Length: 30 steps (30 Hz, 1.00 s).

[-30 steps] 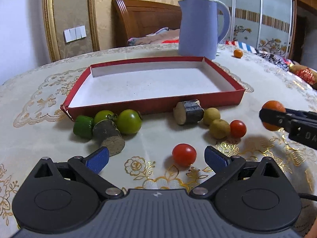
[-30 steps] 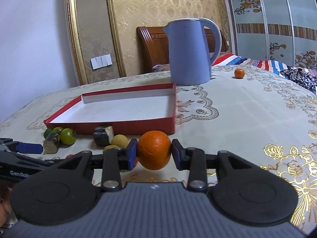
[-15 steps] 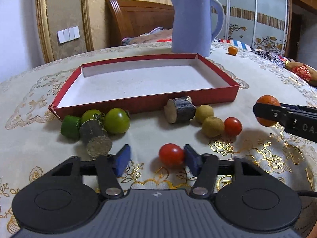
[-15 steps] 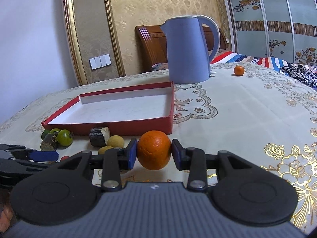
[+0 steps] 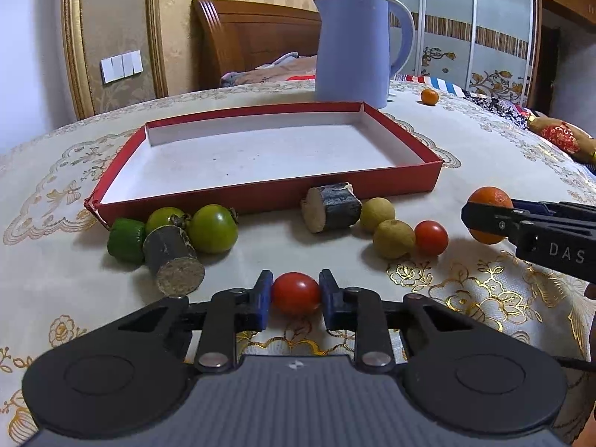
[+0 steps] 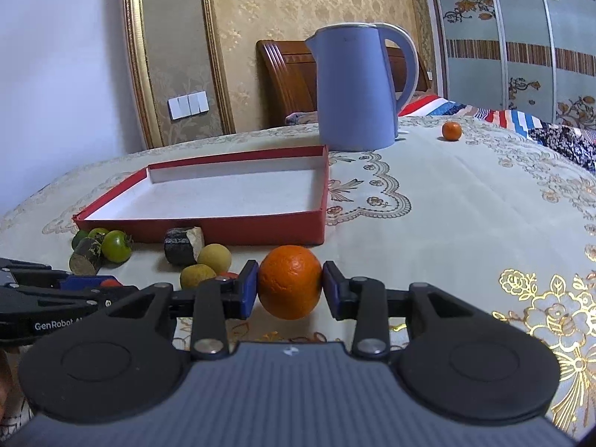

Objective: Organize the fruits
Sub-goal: 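Close the left gripper on the red cherry tomato while the right holds the orange, then carry the cherry tomato and orange over the red tray with both grippers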

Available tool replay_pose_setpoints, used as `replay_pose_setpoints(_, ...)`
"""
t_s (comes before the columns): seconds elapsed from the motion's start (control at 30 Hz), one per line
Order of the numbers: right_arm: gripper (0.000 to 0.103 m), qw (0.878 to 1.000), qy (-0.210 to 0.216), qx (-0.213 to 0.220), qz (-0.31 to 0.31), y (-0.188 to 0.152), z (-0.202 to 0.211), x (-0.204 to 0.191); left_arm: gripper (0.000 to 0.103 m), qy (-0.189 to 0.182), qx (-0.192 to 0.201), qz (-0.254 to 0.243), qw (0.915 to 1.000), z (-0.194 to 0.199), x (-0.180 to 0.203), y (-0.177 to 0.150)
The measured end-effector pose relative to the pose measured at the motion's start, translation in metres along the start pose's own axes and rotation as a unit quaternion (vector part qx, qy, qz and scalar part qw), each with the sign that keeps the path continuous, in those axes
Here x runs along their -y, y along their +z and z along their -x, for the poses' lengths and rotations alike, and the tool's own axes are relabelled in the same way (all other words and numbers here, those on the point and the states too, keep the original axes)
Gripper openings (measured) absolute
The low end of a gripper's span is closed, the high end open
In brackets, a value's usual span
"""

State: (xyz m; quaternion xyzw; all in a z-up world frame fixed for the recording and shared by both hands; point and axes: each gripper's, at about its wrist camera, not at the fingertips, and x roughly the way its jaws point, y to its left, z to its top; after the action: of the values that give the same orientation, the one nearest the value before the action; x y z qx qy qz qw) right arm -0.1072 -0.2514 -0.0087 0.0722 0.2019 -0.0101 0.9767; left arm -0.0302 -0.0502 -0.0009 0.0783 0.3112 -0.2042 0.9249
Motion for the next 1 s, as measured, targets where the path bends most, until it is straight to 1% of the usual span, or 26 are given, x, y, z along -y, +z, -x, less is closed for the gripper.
replay_pose_setpoints(0.1, 0.035, 1.000, 0.000, 0.002, 0.001, 0.002, 0.001, -0.001, 0.026, -0.003, -0.004, 0.000, 1.0000, 0.001, -0.001, 0.001)
replay_pose_setpoints(0.33, 0.035, 1.000, 0.001, 0.016, 0.018, 0.013, 0.002, -0.008, 0.026, -0.022, -0.013, 0.024, 0.9994, 0.006, -0.012, 0.010)
replay_pose_setpoints(0.43, 0.035, 0.999, 0.003, 0.021, 0.026, 0.018, 0.001, -0.012, 0.026, -0.024, -0.004, 0.023, 0.9995, 0.013, -0.014, 0.019)
replay_pose_setpoints(0.53, 0.035, 0.999, 0.006, 0.026, 0.034, 0.027, -0.002, -0.016, 0.026, -0.025, 0.011, 0.024, 0.9993, 0.019, -0.019, 0.036)
replay_pose_setpoints(0.6, 0.035, 0.999, 0.008, 0.032, 0.041, 0.036, -0.006, -0.019, 0.026, -0.019, 0.020, 0.026, 0.9993, 0.020, -0.024, 0.047)
replay_pose_setpoints(0.67, 0.035, 0.998, 0.008, 0.035, 0.047, 0.045, -0.012, -0.023, 0.026, -0.002, 0.029, 0.027, 0.9992, 0.015, -0.029, 0.059)
replay_pose_setpoints(0.73, 0.035, 0.998, 0.009, 0.035, 0.048, 0.056, -0.021, -0.025, 0.026, 0.000, 0.027, 0.036, 0.9990, 0.008, -0.035, 0.068)
replay_pose_setpoints(0.77, 0.035, 0.998, 0.010, 0.032, 0.047, 0.060, -0.026, -0.026, 0.026, 0.003, 0.027, 0.041, 0.9988, 0.003, -0.037, 0.073)
replay_pose_setpoints(0.9, 0.035, 0.999, 0.007, 0.018, 0.043, 0.079, -0.055, -0.028, 0.026, 0.037, 0.028, 0.045, 0.9979, -0.019, -0.044, 0.084)
replay_pose_setpoints(1.0, 0.035, 0.999, 0.001, -0.001, 0.035, 0.089, -0.083, -0.026, 0.026, 0.049, 0.024, 0.059, 0.9967, -0.036, -0.055, 0.092)
